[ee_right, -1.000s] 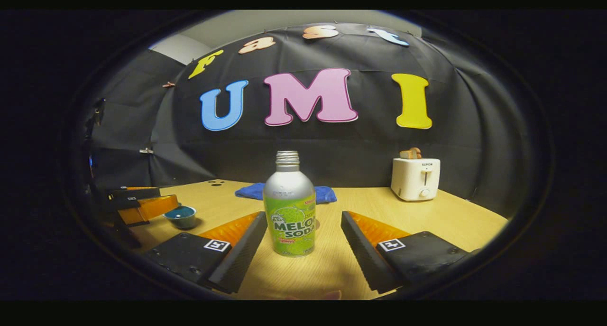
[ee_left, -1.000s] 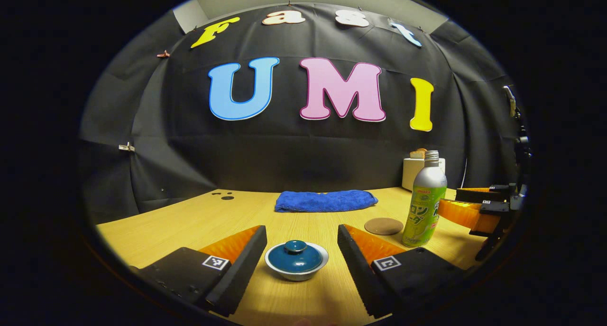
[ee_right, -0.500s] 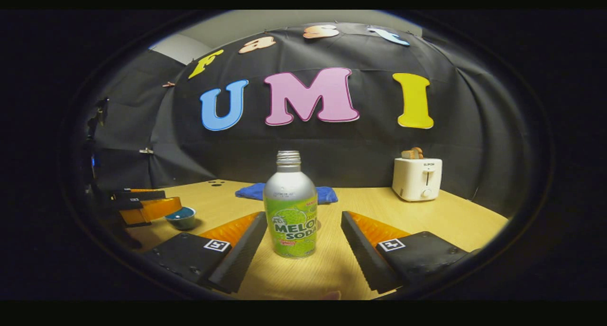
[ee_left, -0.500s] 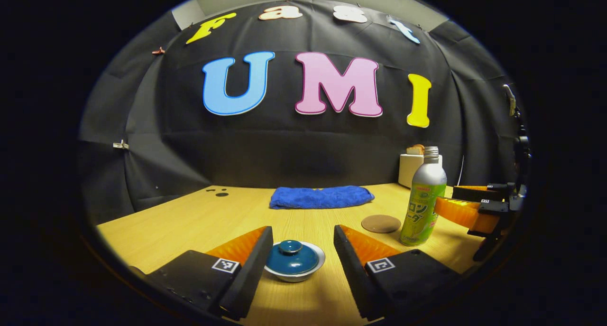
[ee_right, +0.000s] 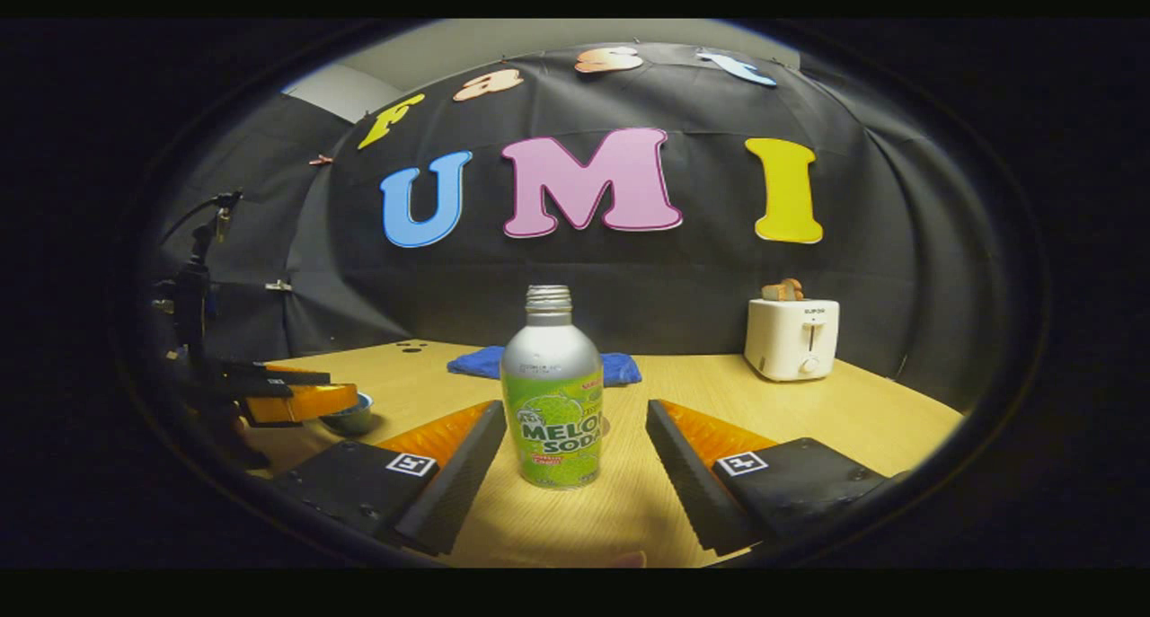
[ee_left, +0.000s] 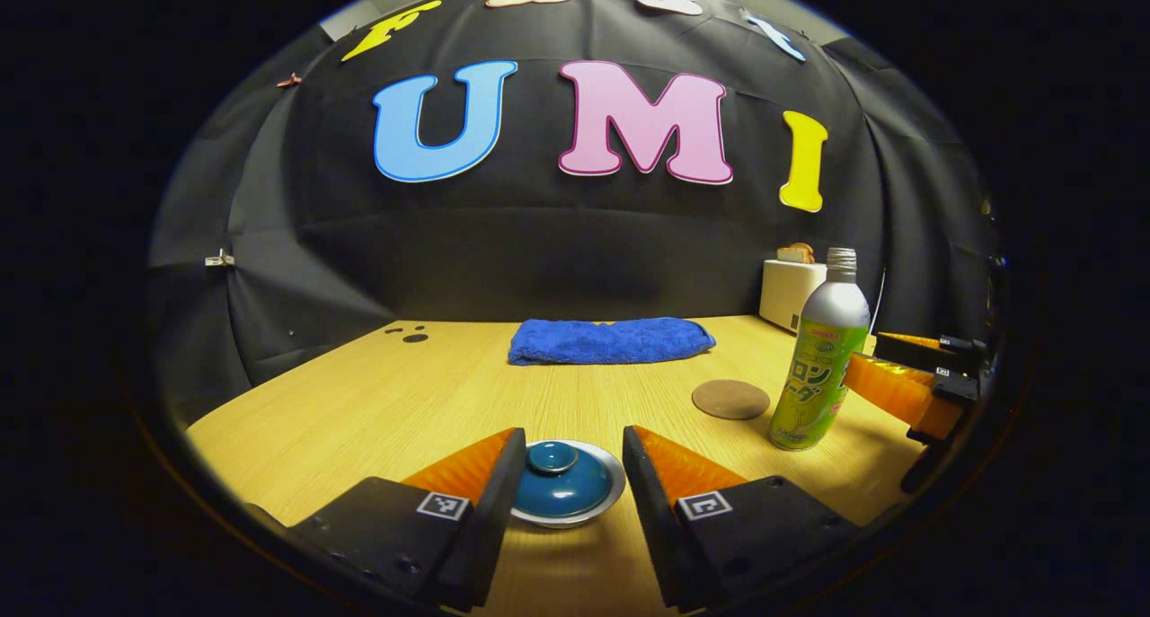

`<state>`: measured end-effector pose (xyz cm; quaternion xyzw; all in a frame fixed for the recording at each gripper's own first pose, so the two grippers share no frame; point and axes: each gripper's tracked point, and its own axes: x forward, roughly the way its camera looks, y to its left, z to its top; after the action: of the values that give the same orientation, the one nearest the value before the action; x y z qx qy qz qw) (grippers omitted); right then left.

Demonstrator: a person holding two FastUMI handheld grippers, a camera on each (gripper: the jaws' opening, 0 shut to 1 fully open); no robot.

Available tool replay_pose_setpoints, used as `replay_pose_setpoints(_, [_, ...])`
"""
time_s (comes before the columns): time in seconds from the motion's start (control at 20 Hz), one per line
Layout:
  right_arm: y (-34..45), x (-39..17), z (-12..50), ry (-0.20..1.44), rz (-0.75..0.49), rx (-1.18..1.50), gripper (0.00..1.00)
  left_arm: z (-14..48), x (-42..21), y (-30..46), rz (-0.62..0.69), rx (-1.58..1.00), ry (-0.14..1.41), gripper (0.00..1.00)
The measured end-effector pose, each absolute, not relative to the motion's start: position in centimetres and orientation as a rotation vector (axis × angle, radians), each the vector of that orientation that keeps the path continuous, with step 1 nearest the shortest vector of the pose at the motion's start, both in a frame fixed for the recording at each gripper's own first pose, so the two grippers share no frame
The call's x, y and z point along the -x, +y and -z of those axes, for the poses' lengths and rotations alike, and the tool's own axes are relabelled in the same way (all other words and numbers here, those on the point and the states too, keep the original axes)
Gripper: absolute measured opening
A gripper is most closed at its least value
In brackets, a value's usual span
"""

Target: Open the teacup lid with one hand, grasp the water bottle and pour water into the teacup with the other hand; after pouring, place the water bottle on the coaster and then close the teacup lid.

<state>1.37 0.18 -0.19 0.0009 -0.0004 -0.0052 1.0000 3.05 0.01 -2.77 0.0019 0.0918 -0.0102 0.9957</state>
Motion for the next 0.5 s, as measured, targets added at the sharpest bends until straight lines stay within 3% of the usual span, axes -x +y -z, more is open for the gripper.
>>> replay_pose_setpoints(0.3, [0.2, -1.39, 0.2, -0.001, 0.011, -0.002, 0.97, 3.15, -3.38, 0.86, -0.016, -0.042, 0.204, 0.51])
replay_pose_setpoints(0.45, [0.29, -1.31, 0.25, -0.001, 0.011, -0.003, 0.98, 2.98, -3.28, 1.03, -0.014, -0.038, 0.199, 0.36])
replay_pose_setpoints(0.5, [0.28, -1.36, 0.24, -0.001, 0.011, -0.003, 0.98, 3.0, -3.24, 1.03, -0.014, -0.039, 0.195, 0.35])
